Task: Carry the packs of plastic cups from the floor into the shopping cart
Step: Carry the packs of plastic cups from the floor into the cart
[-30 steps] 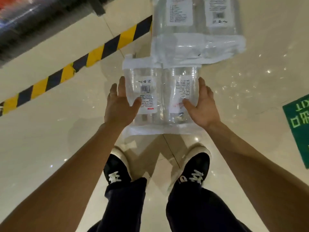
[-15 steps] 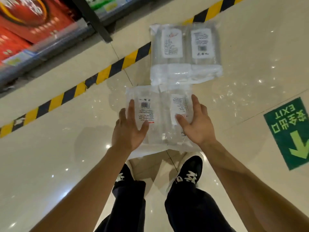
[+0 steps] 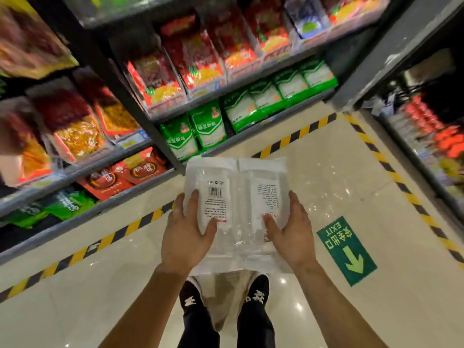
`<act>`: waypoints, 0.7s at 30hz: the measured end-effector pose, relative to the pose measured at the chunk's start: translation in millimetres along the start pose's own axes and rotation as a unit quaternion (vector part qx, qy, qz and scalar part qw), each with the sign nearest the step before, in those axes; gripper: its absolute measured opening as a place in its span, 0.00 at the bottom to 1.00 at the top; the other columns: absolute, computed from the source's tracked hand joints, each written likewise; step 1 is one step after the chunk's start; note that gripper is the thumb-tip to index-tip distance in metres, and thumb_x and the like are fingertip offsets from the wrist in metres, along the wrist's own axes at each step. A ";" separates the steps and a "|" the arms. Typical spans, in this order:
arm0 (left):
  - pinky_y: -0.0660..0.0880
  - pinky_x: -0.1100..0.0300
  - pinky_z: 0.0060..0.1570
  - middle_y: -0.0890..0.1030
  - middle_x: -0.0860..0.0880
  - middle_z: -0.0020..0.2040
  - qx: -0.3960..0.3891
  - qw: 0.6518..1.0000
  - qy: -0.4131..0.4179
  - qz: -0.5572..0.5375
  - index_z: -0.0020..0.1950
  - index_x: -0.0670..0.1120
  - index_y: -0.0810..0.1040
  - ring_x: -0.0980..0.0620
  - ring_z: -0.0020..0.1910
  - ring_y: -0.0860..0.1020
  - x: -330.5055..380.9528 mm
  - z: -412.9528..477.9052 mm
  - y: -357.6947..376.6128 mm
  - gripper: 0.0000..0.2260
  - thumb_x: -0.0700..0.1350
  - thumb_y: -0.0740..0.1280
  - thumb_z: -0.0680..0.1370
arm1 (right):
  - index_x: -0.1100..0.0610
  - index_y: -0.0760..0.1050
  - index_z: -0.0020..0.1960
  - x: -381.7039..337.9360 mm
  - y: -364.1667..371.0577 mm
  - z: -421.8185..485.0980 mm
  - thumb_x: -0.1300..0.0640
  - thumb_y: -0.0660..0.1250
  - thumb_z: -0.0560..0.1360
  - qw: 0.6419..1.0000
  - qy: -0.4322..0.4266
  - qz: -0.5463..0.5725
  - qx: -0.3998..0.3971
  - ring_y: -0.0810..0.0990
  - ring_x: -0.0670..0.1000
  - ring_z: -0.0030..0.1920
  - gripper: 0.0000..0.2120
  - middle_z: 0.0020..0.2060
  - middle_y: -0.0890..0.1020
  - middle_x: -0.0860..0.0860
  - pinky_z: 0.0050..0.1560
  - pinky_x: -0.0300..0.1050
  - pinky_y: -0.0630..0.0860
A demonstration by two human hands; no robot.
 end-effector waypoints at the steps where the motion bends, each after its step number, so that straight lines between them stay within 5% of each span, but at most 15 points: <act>1: 0.69 0.45 0.66 0.60 0.40 0.76 0.019 1.000 0.010 -0.009 0.78 0.51 0.58 0.37 0.71 0.66 17.7 -4.7 -29.5 0.37 0.67 0.54 0.73 | 0.53 0.53 0.79 -26.5 -22.6 -5.2 0.47 0.70 0.75 1.000 -0.006 0.012 0.014 0.66 0.59 0.70 0.40 0.72 0.67 0.56 0.70 0.49 0.63; 4: 0.66 0.47 0.68 0.59 0.40 0.77 0.063 0.997 0.035 -0.032 0.77 0.50 0.60 0.39 0.73 0.64 59.0 -18.9 -108.8 0.36 0.65 0.57 0.74 | 0.53 0.57 0.77 -101.6 -81.4 -20.4 0.48 0.71 0.73 0.997 -0.045 0.030 0.048 0.73 0.57 0.65 0.39 0.66 0.74 0.55 0.63 0.43 0.67; 6: 0.68 0.46 0.68 0.60 0.41 0.76 0.086 0.994 0.050 -0.051 0.77 0.50 0.61 0.40 0.72 0.64 79.2 -29.4 -157.9 0.33 0.62 0.61 0.75 | 0.51 0.60 0.76 -149.5 -115.0 -33.9 0.43 0.69 0.71 0.994 -0.083 0.025 0.067 0.74 0.55 0.63 0.37 0.64 0.76 0.52 0.66 0.49 0.69; 8: 0.69 0.42 0.67 0.63 0.40 0.74 0.127 0.988 0.067 -0.061 0.76 0.49 0.62 0.39 0.72 0.65 96.8 -44.5 -209.5 0.33 0.61 0.62 0.75 | 0.51 0.62 0.75 -195.3 -144.9 -51.1 0.43 0.69 0.71 0.988 -0.126 0.024 0.084 0.74 0.54 0.63 0.35 0.64 0.76 0.51 0.65 0.53 0.71; 11: 0.64 0.47 0.71 0.62 0.42 0.75 0.183 0.977 0.070 -0.082 0.77 0.50 0.62 0.44 0.73 0.61 118.9 -76.5 -282.0 0.31 0.58 0.65 0.76 | 0.52 0.61 0.76 -256.4 -180.7 -78.5 0.45 0.69 0.74 0.980 -0.173 0.023 0.093 0.69 0.52 0.67 0.35 0.67 0.71 0.52 0.62 0.45 0.68; 16: 0.63 0.49 0.69 0.69 0.46 0.72 0.297 0.951 0.044 -0.070 0.74 0.52 0.65 0.46 0.72 0.64 117.7 -134.4 -366.7 0.30 0.62 0.62 0.75 | 0.47 0.61 0.75 -330.7 -199.2 -110.5 0.36 0.64 0.71 0.958 -0.281 0.046 0.032 0.71 0.51 0.65 0.36 0.66 0.73 0.51 0.60 0.48 0.73; 21: 0.65 0.49 0.69 0.70 0.50 0.70 0.393 0.916 -0.017 -0.084 0.75 0.49 0.65 0.50 0.70 0.65 89.6 -210.8 -406.6 0.30 0.59 0.65 0.76 | 0.47 0.59 0.74 -387.7 -190.1 -158.9 0.48 0.70 0.74 0.922 -0.382 0.056 -0.041 0.66 0.45 0.56 0.33 0.61 0.71 0.52 0.48 0.43 0.66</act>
Point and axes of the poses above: each hand's wrist, its own z-axis towards the middle knuckle, its own y-axis out of the palm, x = y × z, the point moved 2 cm from there along z, towards the middle knuckle
